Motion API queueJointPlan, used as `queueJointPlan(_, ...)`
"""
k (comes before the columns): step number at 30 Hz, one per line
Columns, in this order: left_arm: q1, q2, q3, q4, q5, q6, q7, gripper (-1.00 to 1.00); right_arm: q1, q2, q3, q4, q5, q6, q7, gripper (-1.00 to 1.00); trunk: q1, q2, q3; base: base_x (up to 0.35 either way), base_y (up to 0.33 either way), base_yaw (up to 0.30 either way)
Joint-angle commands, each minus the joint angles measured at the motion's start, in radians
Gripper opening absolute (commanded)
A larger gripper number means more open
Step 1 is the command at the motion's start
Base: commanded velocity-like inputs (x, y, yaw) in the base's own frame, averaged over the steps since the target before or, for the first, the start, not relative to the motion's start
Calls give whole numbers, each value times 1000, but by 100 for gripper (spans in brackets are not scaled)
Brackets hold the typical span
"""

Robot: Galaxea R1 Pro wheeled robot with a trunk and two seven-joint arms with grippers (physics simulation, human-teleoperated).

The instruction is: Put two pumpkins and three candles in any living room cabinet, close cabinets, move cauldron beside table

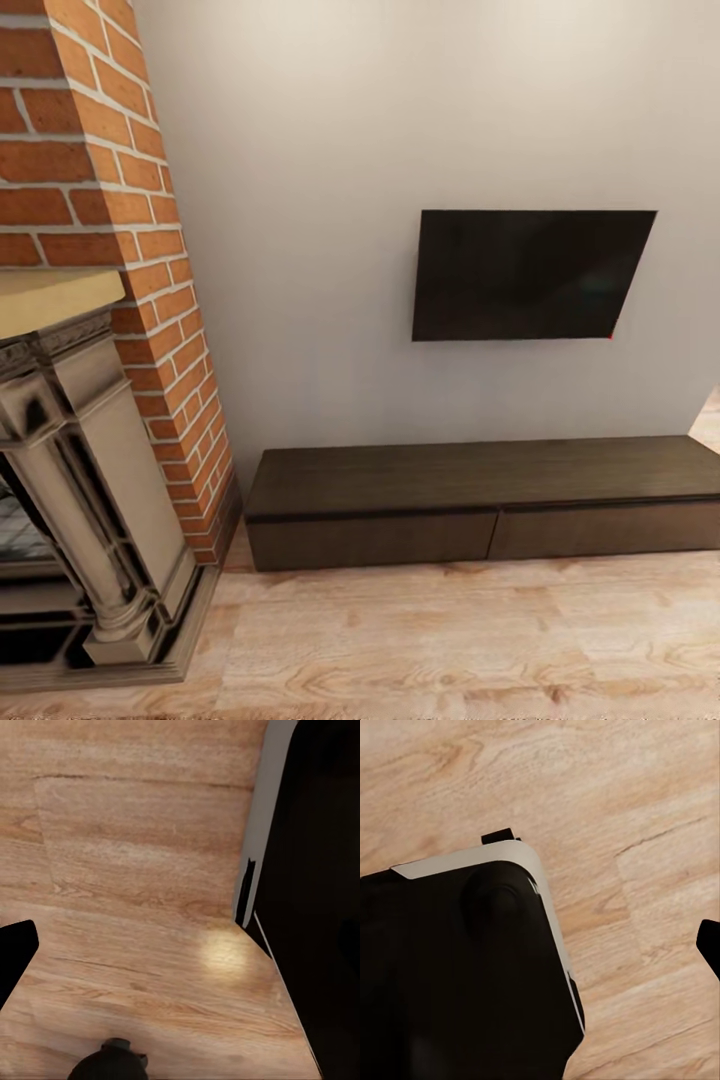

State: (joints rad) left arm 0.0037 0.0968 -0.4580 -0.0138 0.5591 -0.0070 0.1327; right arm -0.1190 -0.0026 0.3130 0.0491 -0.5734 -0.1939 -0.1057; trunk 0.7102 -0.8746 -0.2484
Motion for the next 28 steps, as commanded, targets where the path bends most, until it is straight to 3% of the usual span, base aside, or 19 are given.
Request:
queueJointPlan(1, 1, 0, -8, -1, 9, -1, 3, 100, -2, 1, 8, 3, -6, -5, -1, 100, 0, -1, -3, 0, 0, -3)
queueJointPlan(11, 1, -2, -7, -14, 2, -1, 5, 100, -2, 5, 7, -2, -9, -6, -1, 100, 0, -1, -18, 0, 0, 0)
queueJointPlan(19, 1, -19, 1, -23, 11, -1, 5, 100, -2, 6, 10, -13, -8, -16, 0, 100, 0, -1, -19, 0, 0, 0)
queueJointPlan(28, 1, -15, -2, -23, 9, -1, 5, 100, -2, 13, 11, -38, -10, -18, 0, 100, 0, -1, -19, 0, 0, 0)
